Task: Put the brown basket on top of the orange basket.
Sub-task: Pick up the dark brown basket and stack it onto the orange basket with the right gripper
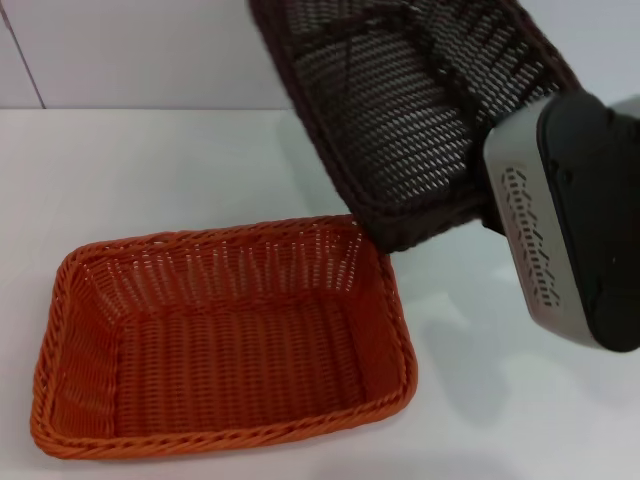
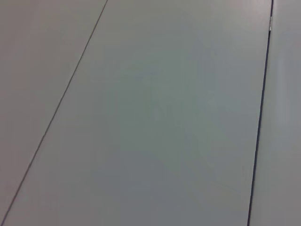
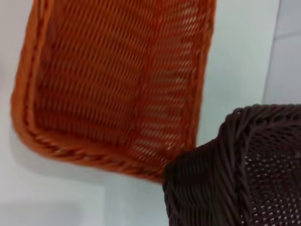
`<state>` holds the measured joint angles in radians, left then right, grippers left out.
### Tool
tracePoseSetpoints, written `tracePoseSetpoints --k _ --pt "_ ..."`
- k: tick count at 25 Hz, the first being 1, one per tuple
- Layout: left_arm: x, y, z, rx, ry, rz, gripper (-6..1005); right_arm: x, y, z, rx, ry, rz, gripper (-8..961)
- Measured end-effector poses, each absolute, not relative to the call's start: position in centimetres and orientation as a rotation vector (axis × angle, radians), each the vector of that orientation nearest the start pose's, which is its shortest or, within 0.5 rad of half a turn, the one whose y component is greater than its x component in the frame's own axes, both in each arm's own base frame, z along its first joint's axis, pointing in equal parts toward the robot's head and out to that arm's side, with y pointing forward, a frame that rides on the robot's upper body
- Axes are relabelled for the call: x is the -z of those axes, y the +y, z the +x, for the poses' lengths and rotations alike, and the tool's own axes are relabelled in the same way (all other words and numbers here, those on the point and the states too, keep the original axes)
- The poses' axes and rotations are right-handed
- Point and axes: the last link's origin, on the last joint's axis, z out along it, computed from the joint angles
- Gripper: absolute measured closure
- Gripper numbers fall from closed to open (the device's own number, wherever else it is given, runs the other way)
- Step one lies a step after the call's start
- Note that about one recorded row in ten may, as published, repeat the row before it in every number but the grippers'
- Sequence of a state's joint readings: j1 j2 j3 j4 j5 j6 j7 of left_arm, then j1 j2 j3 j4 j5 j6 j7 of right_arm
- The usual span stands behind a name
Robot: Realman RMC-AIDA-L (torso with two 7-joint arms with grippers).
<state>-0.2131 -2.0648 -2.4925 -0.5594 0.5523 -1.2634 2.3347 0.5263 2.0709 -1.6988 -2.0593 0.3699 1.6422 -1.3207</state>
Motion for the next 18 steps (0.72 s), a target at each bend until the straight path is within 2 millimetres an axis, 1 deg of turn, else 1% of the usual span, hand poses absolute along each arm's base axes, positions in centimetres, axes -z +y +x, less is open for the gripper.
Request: tracePoseSetpoints --k 4,6,7,8,11,14,16,17,18 --pt "-17.3 28.2 -37.7 1.068 -0.494 -1.109 454 -3.3 30.3 4.3 0.672 -1.005 -2.441 784" --pt "-17.3 28.1 -37.7 1.073 -0.497 -1.108 454 -3.2 30.0 3.0 0.626 -1.082 -2.454 783" --pt "-17.3 28.1 -37.7 1.075 -0.497 -1.109 454 -3.1 29.7 1.9 0.581 -1.161 -2.461 782" --pt "-17.3 28.1 -37.7 1.077 -0.496 -1.109 454 -3.1 29.7 1.9 0.581 -1.161 -2.461 782" --pt "-17.2 27.9 -37.7 1.081 -0.492 -1.109 454 -2.8 29.1 0.9 0.53 -1.296 -2.453 780" --pt "-17.6 27.6 -37.7 1.083 -0.479 -1.102 454 -2.4 28.6 0.4 0.489 -1.442 -2.435 778" --pt "-17.9 27.6 -37.7 1.084 -0.472 -1.099 454 -2.2 28.2 0.4 0.474 -1.531 -2.434 777" --pt "-17.9 27.6 -37.7 1.084 -0.472 -1.099 454 -2.0 27.9 1.0 0.469 -1.614 -2.439 776" --pt "-18.4 27.6 -37.6 1.086 -0.461 -1.088 454 -2.0 27.9 1.0 0.469 -1.614 -2.439 775"
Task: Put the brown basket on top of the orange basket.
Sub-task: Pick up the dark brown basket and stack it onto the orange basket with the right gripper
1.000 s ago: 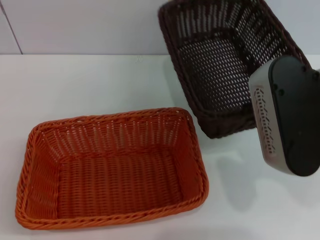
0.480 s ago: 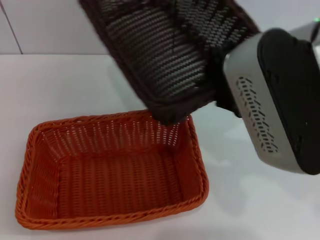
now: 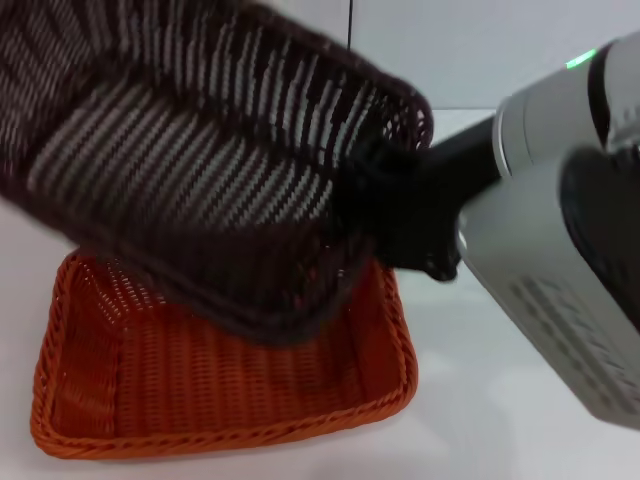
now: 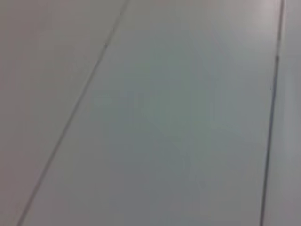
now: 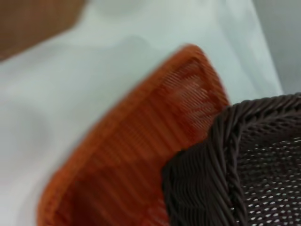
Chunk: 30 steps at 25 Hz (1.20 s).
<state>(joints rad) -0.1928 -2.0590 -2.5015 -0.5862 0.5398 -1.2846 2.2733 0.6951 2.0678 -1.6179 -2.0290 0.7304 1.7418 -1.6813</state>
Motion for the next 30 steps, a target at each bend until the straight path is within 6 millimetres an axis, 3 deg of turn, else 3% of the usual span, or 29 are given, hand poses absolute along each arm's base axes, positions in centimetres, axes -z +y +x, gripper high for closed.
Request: tracePoseSetpoints --k 4,14,21,30 --pt "-19.4 27.7 -37.9 1.07 -0.44 -1.03 454 -2.5 27.2 2.7 0.444 -1.792 -2.429 773" --pt "-19.2 27.6 -38.0 1.063 -0.431 -1.014 453 -4.5 27.3 5.2 0.345 -1.946 -2.371 767" --pt "-18.5 26.6 -38.6 1.087 -0.449 -0.979 454 -5.6 28.8 7.0 0.276 -2.032 -2.412 763" --pt "-17.6 25.5 -39.1 1.114 -0.463 -0.941 453 -5.8 31.4 7.9 0.293 -2.093 -2.427 757"
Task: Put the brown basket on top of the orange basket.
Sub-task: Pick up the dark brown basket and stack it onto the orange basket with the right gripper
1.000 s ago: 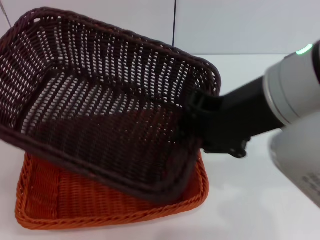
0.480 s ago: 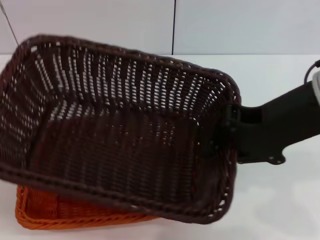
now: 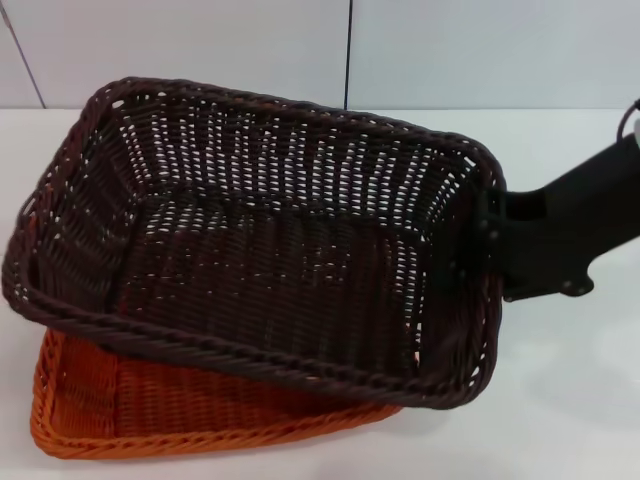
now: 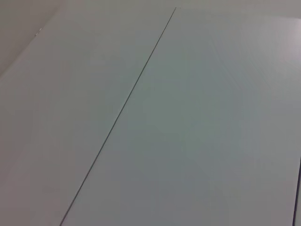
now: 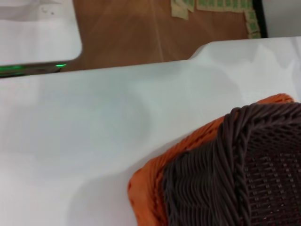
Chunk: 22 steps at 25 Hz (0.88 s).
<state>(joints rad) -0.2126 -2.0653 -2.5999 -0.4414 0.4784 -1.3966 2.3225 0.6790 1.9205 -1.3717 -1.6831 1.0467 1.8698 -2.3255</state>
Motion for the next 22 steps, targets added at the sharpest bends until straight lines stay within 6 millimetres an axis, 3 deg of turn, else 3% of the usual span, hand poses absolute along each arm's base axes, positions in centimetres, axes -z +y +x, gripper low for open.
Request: tracePoseSetpoints --k 14,22 --pt "-16.9 26.0 -38.8 1.117 -0.462 -0.947 454 -4.4 36.1 7.2 0.351 -2.232 -2.461 749" --pt "-16.7 25.5 -39.0 1.115 -0.464 -0.944 454 -3.1 36.7 6.7 0.364 -2.298 -2.425 744"
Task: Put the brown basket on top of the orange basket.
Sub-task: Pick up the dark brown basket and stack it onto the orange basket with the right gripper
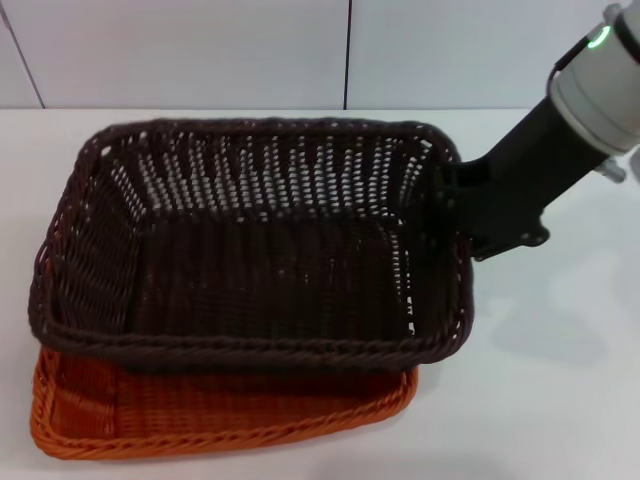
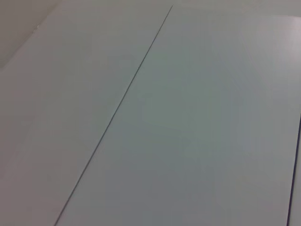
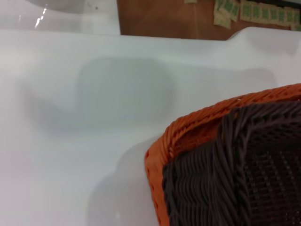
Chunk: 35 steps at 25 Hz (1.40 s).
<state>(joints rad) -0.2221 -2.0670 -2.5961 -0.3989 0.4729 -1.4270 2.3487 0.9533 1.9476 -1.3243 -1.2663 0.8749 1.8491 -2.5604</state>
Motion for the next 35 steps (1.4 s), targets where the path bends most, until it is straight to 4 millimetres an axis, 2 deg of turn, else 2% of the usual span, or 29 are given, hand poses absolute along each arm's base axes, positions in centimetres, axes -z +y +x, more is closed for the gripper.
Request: tracePoseSetpoints --k 5,15,21,31,35 --pt "-16.5 25.3 -39.1 1.113 -0.469 -0.947 453 -2.0 36.8 6.2 0.395 -2.345 -2.406 741" --pt "-16.4 25.4 -39.0 1.114 -0.469 -0.958 453 -1.8 37.4 4.8 0.39 -2.382 -2.355 735" --pt "-16.4 25.4 -39.0 1.114 -0.467 -0.963 454 -0.9 37.9 4.0 0.389 -2.43 -2.351 731" --pt "-16.3 24.6 -39.0 1.114 -0.453 -0.968 454 1.1 37.6 3.5 0.28 -2.348 -2.383 725" --pt "-16.3 24.2 -39.0 1.114 -0.444 -0.975 454 1.6 37.3 3.7 0.309 -2.313 -2.415 722"
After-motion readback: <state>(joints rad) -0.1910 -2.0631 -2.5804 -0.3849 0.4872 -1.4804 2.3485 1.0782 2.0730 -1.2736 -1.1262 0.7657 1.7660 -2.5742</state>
